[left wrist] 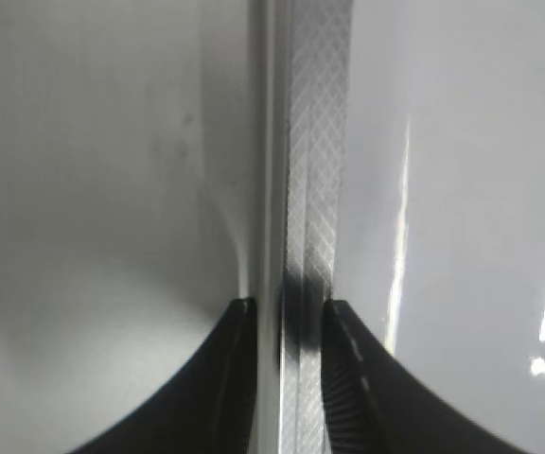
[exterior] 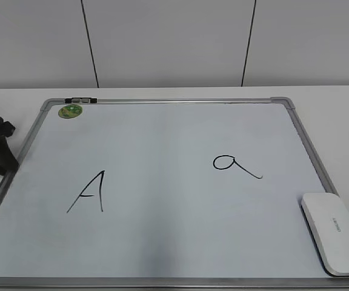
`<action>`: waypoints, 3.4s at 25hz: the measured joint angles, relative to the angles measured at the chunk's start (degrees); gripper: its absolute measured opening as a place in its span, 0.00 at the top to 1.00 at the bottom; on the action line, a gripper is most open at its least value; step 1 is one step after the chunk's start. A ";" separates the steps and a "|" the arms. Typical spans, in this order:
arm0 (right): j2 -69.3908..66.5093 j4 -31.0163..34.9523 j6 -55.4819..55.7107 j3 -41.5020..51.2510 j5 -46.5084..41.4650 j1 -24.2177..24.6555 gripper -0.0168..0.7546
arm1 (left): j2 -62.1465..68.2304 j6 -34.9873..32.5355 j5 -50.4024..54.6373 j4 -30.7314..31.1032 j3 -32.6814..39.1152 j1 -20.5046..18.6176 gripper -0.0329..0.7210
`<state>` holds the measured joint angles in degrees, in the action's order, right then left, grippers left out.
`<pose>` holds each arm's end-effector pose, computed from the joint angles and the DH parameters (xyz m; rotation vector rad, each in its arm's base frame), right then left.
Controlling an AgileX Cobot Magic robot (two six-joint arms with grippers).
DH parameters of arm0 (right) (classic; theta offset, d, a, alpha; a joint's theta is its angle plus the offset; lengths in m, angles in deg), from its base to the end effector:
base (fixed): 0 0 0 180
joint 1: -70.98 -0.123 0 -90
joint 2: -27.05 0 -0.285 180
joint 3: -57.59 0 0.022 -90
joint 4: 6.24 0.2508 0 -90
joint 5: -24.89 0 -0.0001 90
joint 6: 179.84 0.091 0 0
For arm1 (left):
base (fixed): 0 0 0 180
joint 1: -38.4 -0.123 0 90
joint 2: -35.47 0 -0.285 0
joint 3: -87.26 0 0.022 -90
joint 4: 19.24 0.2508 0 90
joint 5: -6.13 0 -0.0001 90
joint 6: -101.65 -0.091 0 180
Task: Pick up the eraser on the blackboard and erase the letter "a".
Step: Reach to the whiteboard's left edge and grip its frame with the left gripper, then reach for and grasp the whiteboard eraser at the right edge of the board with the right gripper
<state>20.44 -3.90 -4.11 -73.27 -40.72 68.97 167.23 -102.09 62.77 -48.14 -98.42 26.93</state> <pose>-0.0107 0.0030 0.2678 -0.1202 2.1141 0.0260 0.4058 0.0448 0.1224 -0.1160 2.9956 -0.6203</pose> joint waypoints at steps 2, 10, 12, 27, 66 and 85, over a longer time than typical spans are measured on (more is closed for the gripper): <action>0.00 0.00 0.00 0.00 0.00 0.00 0.31 | 0.00 0.00 0.00 0.00 0.00 0.00 0.77; 0.00 0.00 0.00 0.00 0.00 0.00 0.31 | 0.08 0.00 0.00 0.00 0.00 0.00 0.82; 0.00 0.00 0.00 0.00 0.00 0.00 0.31 | 0.37 0.00 0.00 0.00 0.00 0.00 0.82; 0.00 0.46 0.00 0.00 0.00 0.00 0.31 | 0.86 -0.23 1.10 -0.45 -0.70 -0.09 0.91; -72.18 6.24 2.35 -16.42 10.95 -2.79 0.31 | 0.86 -0.35 1.34 -0.35 -0.84 -0.09 0.92; -86.93 8.43 2.58 -17.30 22.71 -3.01 0.17 | 0.86 -0.35 1.94 0.00 -0.88 -0.09 0.92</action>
<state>-66.49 4.52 -1.53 -90.57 -18.00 65.96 168.10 -102.44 64.71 -48.14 -99.30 26.84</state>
